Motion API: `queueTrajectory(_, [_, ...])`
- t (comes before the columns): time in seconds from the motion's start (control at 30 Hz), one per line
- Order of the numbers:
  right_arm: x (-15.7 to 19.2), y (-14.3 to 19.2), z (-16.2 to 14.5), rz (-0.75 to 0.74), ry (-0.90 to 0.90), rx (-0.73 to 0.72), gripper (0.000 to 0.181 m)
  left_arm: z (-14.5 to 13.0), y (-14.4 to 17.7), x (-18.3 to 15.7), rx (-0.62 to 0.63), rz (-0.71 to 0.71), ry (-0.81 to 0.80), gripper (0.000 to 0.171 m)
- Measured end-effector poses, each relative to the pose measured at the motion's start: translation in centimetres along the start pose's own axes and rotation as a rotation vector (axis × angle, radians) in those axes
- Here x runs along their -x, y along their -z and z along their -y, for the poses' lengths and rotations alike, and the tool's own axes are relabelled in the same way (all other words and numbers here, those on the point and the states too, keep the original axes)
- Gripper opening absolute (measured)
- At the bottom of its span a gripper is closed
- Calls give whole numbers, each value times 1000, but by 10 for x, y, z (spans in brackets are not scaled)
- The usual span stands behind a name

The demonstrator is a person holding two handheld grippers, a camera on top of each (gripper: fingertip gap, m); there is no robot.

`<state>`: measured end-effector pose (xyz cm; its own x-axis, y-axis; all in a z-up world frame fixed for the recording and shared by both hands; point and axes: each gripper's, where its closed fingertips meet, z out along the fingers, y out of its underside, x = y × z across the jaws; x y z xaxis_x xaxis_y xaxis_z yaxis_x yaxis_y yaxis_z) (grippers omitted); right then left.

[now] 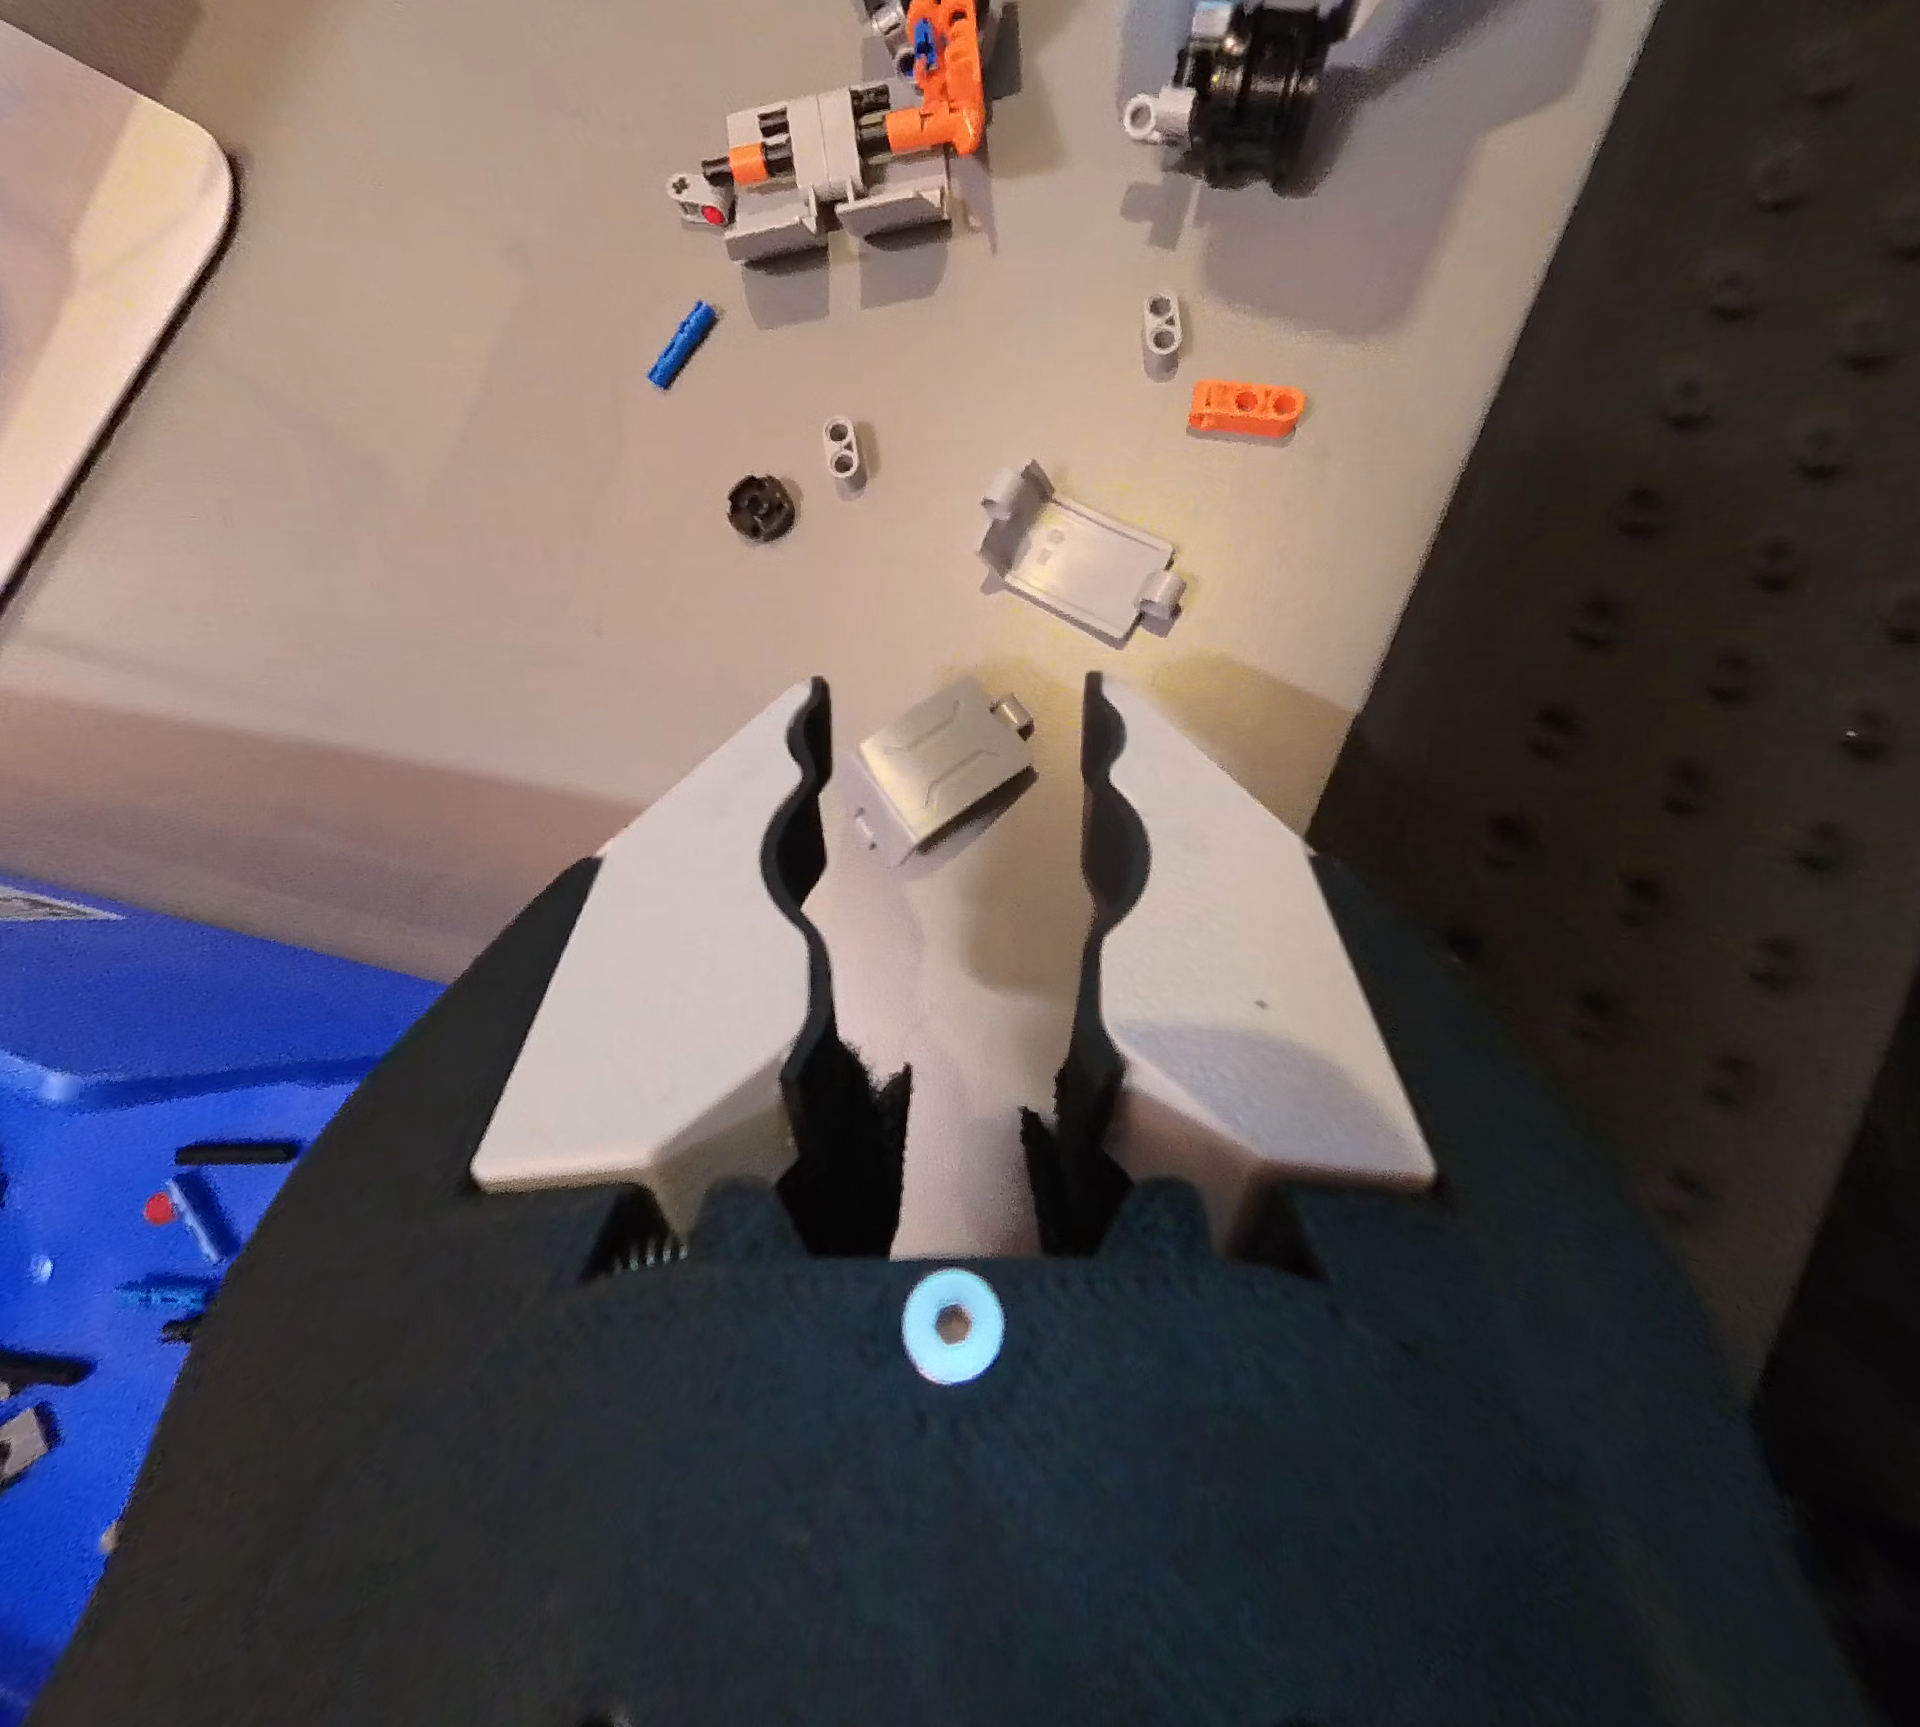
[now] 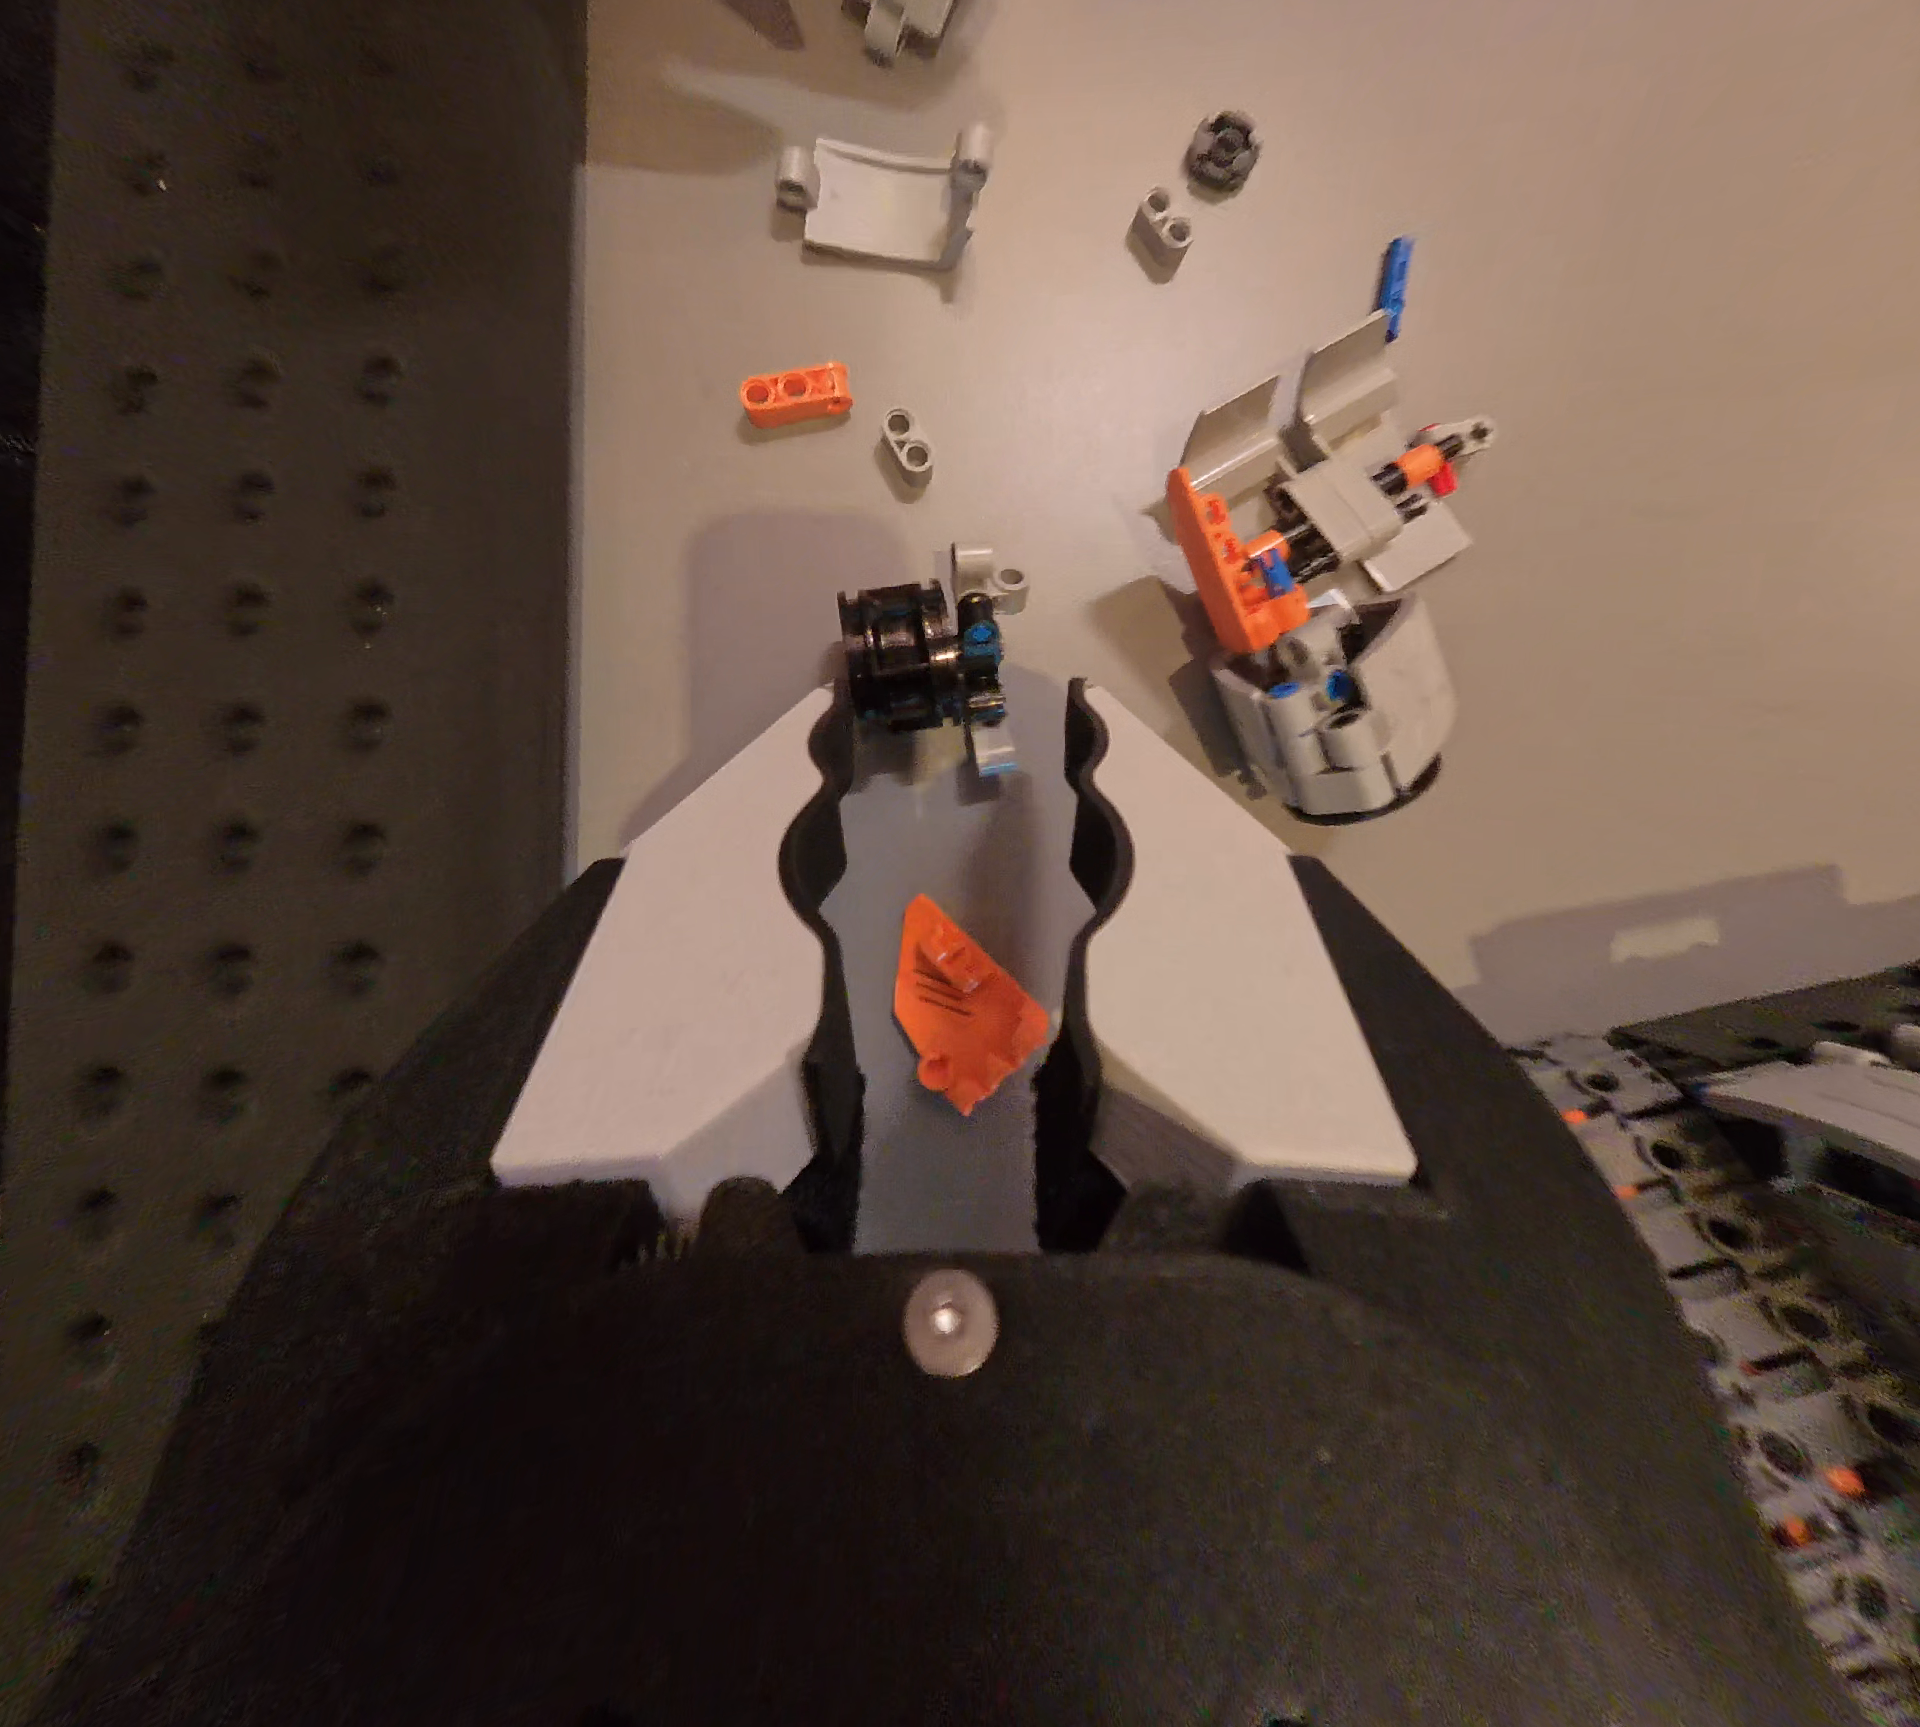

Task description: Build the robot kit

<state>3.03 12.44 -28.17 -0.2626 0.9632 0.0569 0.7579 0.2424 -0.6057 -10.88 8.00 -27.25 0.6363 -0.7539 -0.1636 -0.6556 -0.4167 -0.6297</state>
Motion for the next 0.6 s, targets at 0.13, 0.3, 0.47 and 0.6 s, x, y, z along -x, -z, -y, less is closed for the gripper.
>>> queueTrajectory(0.13, [-5,14,11,-12,7,-74,35,11,-3,-2,-40,-23,-16,45])
queueTrajectory(0.3, [-10,27,27,-13,14,-122,32,20,-16,-9,-69,-45,-45,45])
queueTrajectory(0.47, [-31,34,53,-89,11,-148,30,29,-24,-11,-99,-54,-55,46])
queueTrajectory(0.6, [-49,29,72,-127,22,-122,31,30,-28,-9,-126,-53,-38,45])
